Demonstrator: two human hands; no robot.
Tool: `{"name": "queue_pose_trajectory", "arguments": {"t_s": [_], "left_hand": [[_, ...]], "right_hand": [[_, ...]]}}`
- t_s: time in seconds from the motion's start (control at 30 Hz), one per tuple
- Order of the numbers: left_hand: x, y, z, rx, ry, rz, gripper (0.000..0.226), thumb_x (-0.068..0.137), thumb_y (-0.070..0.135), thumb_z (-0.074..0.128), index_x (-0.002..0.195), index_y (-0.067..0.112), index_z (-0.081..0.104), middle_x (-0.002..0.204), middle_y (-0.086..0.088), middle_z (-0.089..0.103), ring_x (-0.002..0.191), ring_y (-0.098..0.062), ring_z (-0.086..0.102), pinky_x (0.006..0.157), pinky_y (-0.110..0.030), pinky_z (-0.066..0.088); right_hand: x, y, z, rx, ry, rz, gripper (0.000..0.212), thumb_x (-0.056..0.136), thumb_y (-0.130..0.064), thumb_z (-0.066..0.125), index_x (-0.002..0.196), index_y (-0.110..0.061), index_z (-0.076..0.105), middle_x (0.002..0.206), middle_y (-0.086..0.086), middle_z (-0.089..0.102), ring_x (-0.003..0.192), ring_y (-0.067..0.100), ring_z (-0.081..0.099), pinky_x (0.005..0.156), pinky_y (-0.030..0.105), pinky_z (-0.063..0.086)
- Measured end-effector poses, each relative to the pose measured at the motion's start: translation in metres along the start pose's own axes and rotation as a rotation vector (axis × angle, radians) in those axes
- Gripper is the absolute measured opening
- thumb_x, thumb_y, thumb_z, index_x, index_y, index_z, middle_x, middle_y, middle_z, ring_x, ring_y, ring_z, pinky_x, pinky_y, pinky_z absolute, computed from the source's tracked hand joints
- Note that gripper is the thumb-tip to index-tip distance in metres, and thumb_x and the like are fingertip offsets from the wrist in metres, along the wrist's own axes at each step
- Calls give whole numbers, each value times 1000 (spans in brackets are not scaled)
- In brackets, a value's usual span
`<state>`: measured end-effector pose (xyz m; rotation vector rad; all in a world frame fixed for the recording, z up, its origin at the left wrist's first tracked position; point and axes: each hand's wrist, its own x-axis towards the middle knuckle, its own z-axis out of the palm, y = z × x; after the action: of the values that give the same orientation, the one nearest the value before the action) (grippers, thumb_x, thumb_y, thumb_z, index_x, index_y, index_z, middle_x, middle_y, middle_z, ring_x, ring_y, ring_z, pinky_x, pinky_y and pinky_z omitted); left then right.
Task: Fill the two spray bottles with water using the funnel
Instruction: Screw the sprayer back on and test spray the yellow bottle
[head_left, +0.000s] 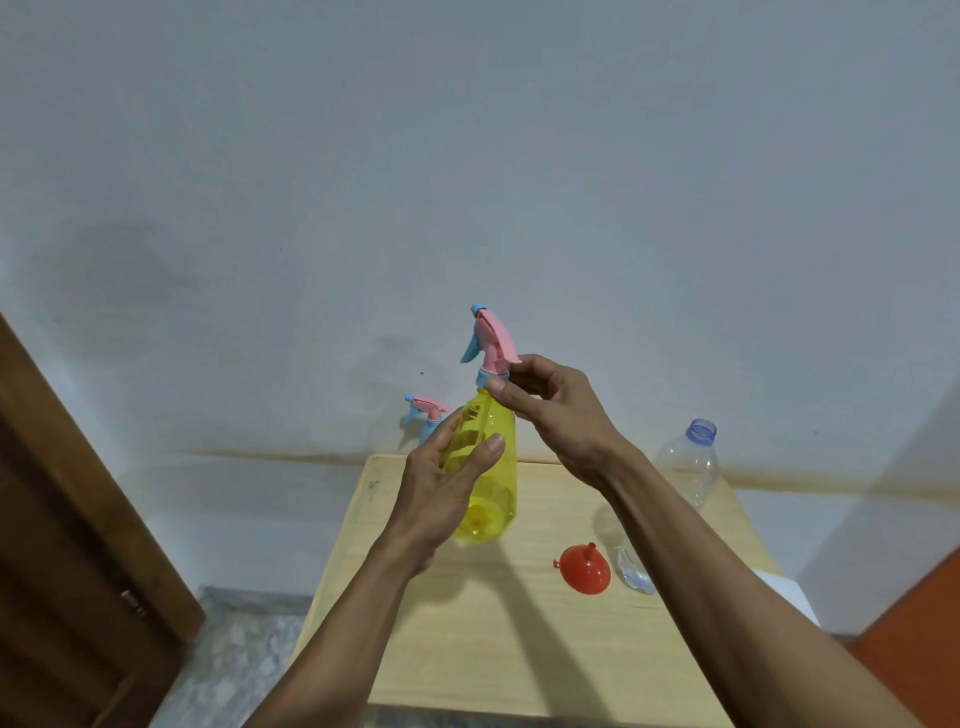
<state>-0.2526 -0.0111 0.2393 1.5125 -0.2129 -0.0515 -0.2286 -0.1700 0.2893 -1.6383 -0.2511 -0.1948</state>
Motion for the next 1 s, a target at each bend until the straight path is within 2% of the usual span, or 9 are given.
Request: {"name": "queue_pose_trajectory", "arguments": {"t_s": [0.1, 0.23, 0.4, 0.47, 0.57, 0.7, 0.83, 0.93, 1.0], "left_hand": [[3, 0, 1, -4, 4, 5, 53, 79, 54, 75, 130, 46, 59, 120, 16, 69, 112, -5, 65, 92, -35, 55], [3, 3, 5, -15, 2, 22, 51, 79, 51, 71, 129, 45, 60, 117, 19, 69, 107, -1, 66, 84, -27, 53], [3, 5, 7, -28, 2, 24, 49, 79, 53, 71, 126, 47, 61, 116, 18, 69, 108, -8, 67, 82, -30, 54], [3, 6, 9, -38, 6, 42, 46, 80, 52, 70, 125, 46, 62, 115, 17, 70, 108, -10, 67, 82, -29, 53], [5, 8, 12, -88, 16, 47, 45, 81, 49, 70, 125, 40, 63, 117, 10, 71, 109, -12, 68, 91, -38, 56], [7, 10, 14, -119, -1, 43, 43, 83, 46, 69, 125, 38, 64, 118, 5, 71, 108, -16, 69, 97, -49, 54], [9, 11, 15, -110, -11, 36, 47, 83, 48, 69, 128, 36, 63, 120, 5, 71, 111, -18, 68, 100, -53, 51], [9, 13, 17, -120, -24, 37, 46, 83, 46, 70, 127, 33, 64, 119, 4, 72, 112, -19, 68, 101, -53, 51], [9, 14, 18, -118, -26, 32, 46, 84, 48, 72, 127, 33, 64, 120, 3, 71, 113, -20, 67, 101, -54, 50]], "right_hand": [[1, -2, 0, 5, 4, -17, 20, 91, -17, 74, 111, -20, 75, 102, -4, 77, 97, 12, 69, 88, 27, 54], [2, -3, 1, -30, 19, -38, 20, 90, -26, 76, 110, -19, 76, 108, 0, 77, 111, 22, 67, 106, 42, 51], [4, -1, 5, 98, 106, -15, 34, 78, -36, 85, 105, -16, 77, 107, 12, 76, 111, 28, 69, 108, 52, 48], [5, -1, 7, 125, 108, -1, 47, 76, -40, 86, 114, -15, 76, 112, 11, 75, 114, 25, 69, 107, 47, 51], [2, -3, 7, 197, 58, 19, 29, 93, -23, 72, 120, -12, 74, 115, 2, 76, 110, 12, 70, 93, 26, 55], [2, -2, 7, 242, 116, -12, 29, 86, -21, 80, 113, -13, 75, 117, 12, 74, 115, 28, 68, 95, 35, 55], [1, -9, 6, 271, 75, 32, 30, 95, -24, 68, 120, -9, 72, 112, 3, 74, 97, 8, 71, 81, 22, 55], [2, -8, 5, 278, 81, 19, 37, 84, -32, 76, 116, -14, 73, 115, 6, 73, 98, 12, 70, 89, 32, 57], [2, -11, 4, 297, 69, 39, 32, 86, -30, 75, 113, -12, 73, 110, 7, 73, 90, 11, 71, 82, 28, 58]]}}
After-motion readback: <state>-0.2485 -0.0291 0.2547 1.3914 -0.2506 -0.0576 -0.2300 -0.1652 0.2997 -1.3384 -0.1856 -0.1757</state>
